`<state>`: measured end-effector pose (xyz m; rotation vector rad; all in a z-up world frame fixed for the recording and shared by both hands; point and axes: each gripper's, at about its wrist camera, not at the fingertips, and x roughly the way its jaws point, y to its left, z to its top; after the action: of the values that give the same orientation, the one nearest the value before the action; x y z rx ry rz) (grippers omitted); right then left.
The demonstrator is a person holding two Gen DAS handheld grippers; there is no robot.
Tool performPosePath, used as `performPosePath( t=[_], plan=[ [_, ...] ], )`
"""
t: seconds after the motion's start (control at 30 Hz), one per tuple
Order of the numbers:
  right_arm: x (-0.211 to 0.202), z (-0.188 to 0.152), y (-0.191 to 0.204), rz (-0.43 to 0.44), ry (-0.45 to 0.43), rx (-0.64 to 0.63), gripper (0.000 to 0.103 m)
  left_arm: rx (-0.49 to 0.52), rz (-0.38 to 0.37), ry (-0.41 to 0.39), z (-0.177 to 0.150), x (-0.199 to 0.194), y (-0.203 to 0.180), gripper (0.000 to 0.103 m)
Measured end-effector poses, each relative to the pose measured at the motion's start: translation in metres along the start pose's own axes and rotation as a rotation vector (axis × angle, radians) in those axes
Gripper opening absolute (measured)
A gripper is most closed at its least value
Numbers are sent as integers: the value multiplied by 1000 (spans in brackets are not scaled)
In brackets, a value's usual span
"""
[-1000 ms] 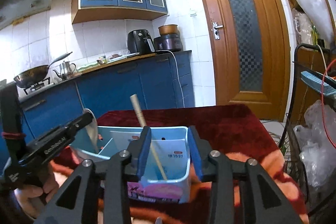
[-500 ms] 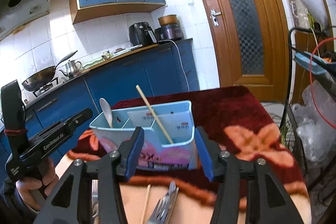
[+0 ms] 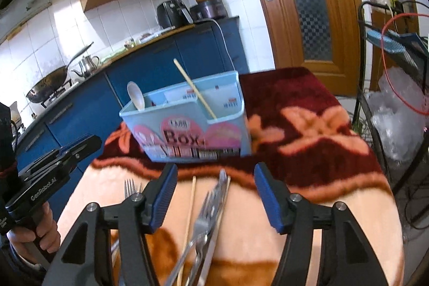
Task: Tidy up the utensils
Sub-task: 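Grasp a silver fork from the table with the left tool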
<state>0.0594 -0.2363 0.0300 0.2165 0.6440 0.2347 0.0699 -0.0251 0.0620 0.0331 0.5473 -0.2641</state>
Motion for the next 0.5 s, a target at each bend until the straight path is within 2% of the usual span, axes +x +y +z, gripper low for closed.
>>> performPosePath(
  t=[0.17, 0.5],
  plan=[
    [0, -14, -2, -16, 63, 1, 71, 13, -3, 67, -16, 3, -7, 22],
    [-2, -30, -11, -24, 111, -13, 73, 72, -17, 182, -40, 20, -35, 22]
  ],
)
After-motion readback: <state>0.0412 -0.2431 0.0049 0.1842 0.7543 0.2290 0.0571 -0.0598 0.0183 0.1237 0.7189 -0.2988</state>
